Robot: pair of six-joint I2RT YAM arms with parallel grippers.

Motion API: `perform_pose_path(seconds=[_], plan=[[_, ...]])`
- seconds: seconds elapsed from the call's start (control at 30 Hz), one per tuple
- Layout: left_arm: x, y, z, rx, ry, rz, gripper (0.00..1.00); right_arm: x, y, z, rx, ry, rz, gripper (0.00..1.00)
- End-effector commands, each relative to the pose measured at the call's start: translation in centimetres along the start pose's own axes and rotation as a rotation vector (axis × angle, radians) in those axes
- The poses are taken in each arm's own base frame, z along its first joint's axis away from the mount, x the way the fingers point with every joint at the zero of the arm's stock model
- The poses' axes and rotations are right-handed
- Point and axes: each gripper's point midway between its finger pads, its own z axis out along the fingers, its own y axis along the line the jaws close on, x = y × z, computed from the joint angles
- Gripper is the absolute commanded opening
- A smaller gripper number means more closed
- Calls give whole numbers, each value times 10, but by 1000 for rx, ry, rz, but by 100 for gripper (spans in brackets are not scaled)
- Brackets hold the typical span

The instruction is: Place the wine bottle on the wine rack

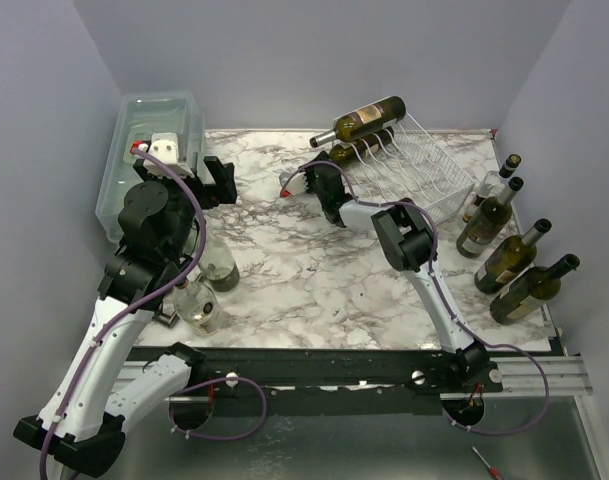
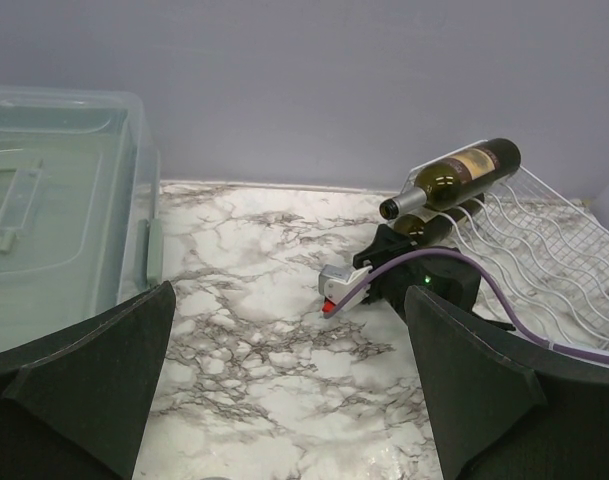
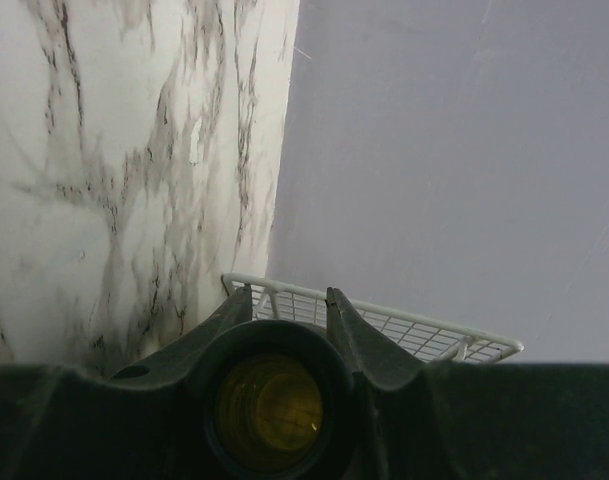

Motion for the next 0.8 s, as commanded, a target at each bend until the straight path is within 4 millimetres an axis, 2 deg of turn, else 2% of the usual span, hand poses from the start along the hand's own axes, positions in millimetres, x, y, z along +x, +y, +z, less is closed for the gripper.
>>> perform_pose_path(seconds=[0.0, 0.37, 0.47, 0.63, 0.77], plan=[[0, 0, 2, -4, -7, 0, 99, 9, -15, 7, 70, 7, 22, 1], [2, 0, 3, -2, -3, -1, 99, 23, -8, 10, 54, 21, 68, 2], [2, -1, 4, -2, -2, -1, 99, 25, -4, 10, 38, 22, 65, 14], [3, -1, 4, 1, 0, -1, 99, 21, 3, 6, 28, 2, 50, 44], [3, -1, 4, 2, 1, -2, 99, 14, 6, -2, 11, -22, 73, 57]])
